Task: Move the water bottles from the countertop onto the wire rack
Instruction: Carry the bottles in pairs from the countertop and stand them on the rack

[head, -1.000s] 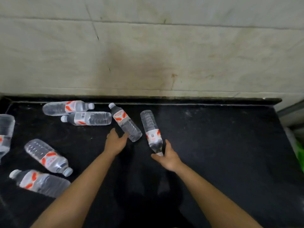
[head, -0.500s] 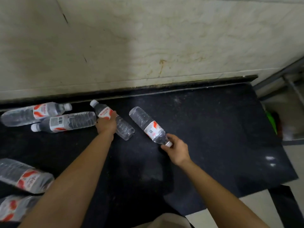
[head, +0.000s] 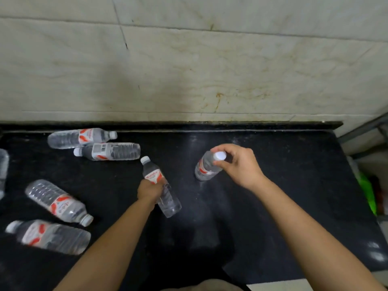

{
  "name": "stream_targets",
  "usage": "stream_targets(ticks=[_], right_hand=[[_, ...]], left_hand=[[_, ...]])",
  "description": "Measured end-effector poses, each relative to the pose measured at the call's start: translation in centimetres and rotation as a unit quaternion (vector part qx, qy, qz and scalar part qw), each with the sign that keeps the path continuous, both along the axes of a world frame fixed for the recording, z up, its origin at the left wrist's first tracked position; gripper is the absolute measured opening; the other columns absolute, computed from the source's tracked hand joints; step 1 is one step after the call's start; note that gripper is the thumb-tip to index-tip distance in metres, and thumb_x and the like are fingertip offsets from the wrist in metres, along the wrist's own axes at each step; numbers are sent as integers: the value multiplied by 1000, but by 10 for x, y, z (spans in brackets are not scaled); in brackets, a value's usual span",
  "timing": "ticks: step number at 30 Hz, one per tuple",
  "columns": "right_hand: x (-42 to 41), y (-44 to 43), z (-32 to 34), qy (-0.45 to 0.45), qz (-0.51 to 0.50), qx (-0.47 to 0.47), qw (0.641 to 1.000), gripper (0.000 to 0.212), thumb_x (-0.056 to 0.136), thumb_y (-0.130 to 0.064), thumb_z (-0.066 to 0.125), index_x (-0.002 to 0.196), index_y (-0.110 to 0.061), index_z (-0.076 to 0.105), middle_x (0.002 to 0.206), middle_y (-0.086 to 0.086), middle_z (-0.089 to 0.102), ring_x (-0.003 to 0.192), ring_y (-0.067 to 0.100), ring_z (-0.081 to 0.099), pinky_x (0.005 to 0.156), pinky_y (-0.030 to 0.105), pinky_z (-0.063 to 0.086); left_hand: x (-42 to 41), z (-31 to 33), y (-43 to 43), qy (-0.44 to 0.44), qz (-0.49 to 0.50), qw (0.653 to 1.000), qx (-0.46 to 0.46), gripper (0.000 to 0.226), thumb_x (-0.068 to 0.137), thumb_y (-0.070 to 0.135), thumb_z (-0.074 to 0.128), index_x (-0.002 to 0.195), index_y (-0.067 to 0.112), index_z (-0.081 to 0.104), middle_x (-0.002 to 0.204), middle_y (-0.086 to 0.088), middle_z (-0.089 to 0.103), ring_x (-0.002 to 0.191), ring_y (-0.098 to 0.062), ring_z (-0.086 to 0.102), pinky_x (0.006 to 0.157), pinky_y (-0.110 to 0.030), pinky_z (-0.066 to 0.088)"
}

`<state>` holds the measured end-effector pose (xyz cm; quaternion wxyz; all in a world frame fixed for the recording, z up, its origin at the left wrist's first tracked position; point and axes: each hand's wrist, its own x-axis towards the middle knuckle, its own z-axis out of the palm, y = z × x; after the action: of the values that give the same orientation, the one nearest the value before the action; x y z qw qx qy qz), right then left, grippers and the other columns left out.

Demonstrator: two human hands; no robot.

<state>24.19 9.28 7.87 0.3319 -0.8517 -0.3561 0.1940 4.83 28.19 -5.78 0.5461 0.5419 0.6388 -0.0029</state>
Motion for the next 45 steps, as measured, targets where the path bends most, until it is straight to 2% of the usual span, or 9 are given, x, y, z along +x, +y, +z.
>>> stream_targets(ticks=[4, 9, 13, 21, 28, 33, 36, 41, 45], right_hand=[[4, 2, -5, 26, 60, -24, 998, 47, 87, -14, 77, 131, -28, 68, 125, -1, 71, 104, 13, 64, 97, 31, 51], [-3, -18, -29, 37, 41, 4, 998, 45, 97, -31, 62, 140, -36, 50, 122, -1, 59, 116, 23, 55, 89, 33, 45], [-25, -22, -44, 49, 21, 22, 998, 68, 89, -44, 74, 144, -35, 35, 146, -4, 43, 125, 17, 48, 95, 36, 45], [-73, -48, -55, 9, -88, 63, 994, 66, 90, -20, 77, 145, -19, 39, 145, -3, 42, 126, 14, 51, 100, 25, 45], [-93, -86, -47, 112, -188, 103, 970, 74, 89, -16, 76, 132, -51, 27, 123, -17, 50, 107, 4, 58, 89, 16, 43], [-105, -133, -33, 228, -300, 244, 894, 91, 85, -6, 81, 144, -56, 32, 128, 1, 61, 115, 19, 67, 100, 34, 55], [-102, -157, -8, 240, -330, 266, 873, 88, 85, 2, 78, 146, -41, 32, 120, -2, 66, 106, 9, 70, 90, 26, 59], [-90, -212, 25, 145, -369, 241, 886, 37, 83, -6, 82, 115, -21, 71, 111, 2, 76, 109, 21, 72, 100, 47, 57], [-90, -278, 52, 96, -380, 282, 876, 25, 89, -19, 78, 113, -15, 75, 111, 0, 77, 110, 19, 71, 92, 28, 59]], left_hand=[[-26, -1, -22, 23, -25, 999, -7, 23, 85, 25, 79, 95, 7, 70, 96, -17, 75, 84, -33, 72, 79, -48, 62], [-52, 2, -56, 57, -51, 997, 12, 44, 78, 31, 86, 109, 9, 64, 101, -11, 72, 89, -28, 71, 74, -40, 61], [-54, 4, -71, 60, -41, 997, 33, 50, 80, 31, 85, 116, 9, 59, 104, -8, 67, 90, -26, 66, 69, -35, 55], [-39, -5, -61, 124, -86, 988, 23, 84, 83, 43, 76, 142, -2, 38, 140, -22, 52, 122, -39, 58, 89, -39, 49], [-33, -6, -65, 144, -69, 987, 6, 105, 76, 48, 83, 147, -1, 24, 149, -27, 35, 131, -47, 46, 108, -51, 43], [-41, 8, -59, 14, -65, 997, -48, 79, 75, 40, 84, 134, 2, 48, 122, -18, 63, 104, -38, 66, 89, -47, 57], [-19, 47, -70, -97, -101, 988, -66, 55, 74, 26, 84, 119, 3, 63, 99, -14, 72, 87, -33, 72, 77, -43, 60], [32, 138, -131, -304, -131, 919, -213, 26, 88, 16, 64, 112, 6, 63, 83, -11, 67, 71, -25, 67, 67, -36, 55], [55, 188, -207, -395, -145, 859, -293, 28, 91, 30, 59, 109, 10, 55, 81, -10, 58, 71, -24, 59, 72, -41, 51]])
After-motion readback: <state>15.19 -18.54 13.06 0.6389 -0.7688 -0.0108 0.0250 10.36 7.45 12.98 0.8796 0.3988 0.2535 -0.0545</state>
